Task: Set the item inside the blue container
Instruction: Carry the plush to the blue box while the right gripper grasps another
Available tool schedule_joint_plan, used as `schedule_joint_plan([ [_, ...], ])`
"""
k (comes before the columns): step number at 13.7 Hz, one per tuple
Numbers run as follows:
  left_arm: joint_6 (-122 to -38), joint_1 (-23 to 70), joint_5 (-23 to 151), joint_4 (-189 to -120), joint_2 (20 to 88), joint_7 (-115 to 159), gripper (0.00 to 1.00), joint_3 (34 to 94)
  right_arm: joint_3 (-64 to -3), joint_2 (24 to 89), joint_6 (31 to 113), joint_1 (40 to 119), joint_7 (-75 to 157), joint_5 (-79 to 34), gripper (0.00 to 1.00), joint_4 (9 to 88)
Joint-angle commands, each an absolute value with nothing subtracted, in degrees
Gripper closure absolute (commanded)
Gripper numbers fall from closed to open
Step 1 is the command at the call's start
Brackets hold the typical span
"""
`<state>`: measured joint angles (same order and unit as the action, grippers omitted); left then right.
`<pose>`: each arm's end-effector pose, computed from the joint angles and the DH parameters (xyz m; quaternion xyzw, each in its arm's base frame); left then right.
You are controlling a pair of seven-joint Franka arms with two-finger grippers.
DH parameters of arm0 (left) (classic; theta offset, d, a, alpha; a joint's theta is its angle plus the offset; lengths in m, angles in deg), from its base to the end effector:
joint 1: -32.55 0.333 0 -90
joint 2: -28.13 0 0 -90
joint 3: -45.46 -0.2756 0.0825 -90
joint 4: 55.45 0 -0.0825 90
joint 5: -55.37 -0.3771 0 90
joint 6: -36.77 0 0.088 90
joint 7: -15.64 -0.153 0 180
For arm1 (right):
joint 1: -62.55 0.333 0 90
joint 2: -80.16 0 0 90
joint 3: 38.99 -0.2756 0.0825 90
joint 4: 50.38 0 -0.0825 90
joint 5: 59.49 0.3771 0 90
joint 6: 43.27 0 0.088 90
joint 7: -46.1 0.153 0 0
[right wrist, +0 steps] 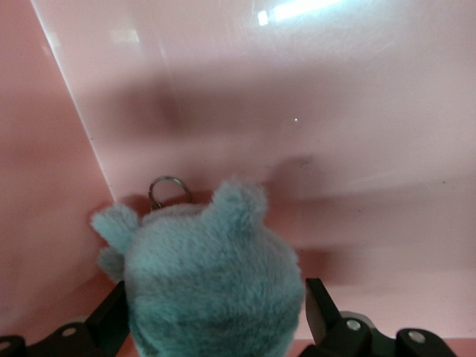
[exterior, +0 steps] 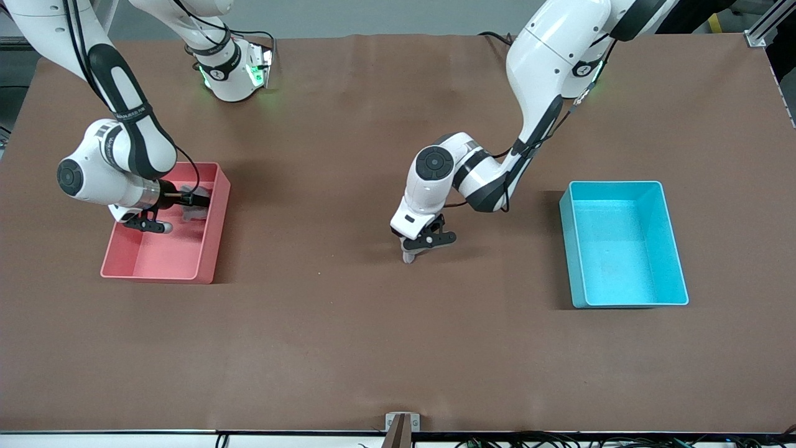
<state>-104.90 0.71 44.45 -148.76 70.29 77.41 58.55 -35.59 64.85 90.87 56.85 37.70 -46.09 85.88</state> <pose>0.4891 -0.4678 0.1390 0.9918 0.1091 0.0308 0.0592 0.4396 -0.0616 0.1130 -0.9818 0.0991 0.1383 0.0847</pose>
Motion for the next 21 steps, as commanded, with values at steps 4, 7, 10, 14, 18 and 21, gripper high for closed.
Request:
schedule_joint_plan([
  [4, -96.1, 3.5, 43.1, -149.1, 62.7, 78.4, 0.9, 58.5, -36.2, 64.2, 91.9, 56.1, 36.4, -44.4, 0.0, 87.0],
  [7, -88.0, 8.6, 43.9, -151.1, 55.6, 73.1, 0.9, 59.5, -36.3, 63.4, 93.0, 56.1, 36.4, -44.4, 0.0, 87.0],
  [10, -83.7, 14.2, 43.9, -156.2, 49.1, 65.8, 0.9, 60.1, -36.3, 62.6, 93.8, 56.1, 36.5, -44.4, 0.0, 87.1],
  [14, -83.6, 23.6, 43.9, -164.2, 40.7, 52.9, 0.9, 60.4, -36.3, 62.7, 90.9, 56.1, 36.9, -44.3, 0.03, 87.1],
  [18, -83.6, 34.0, 46.5, -169.3, 36.0, 37.3, 0.9, 60.3, -36.3, 62.7, 88.5, 56.1, 37.0, -44.3, 0.19, 86.7],
  [21, -84.1, 40.4, 46.8, -170.8, 36.7, 28.2, 0.9, 60.2, -36.3, 63.1, 85.3, 56.1, 37.0, -44.3, 0.29, 86.0],
])
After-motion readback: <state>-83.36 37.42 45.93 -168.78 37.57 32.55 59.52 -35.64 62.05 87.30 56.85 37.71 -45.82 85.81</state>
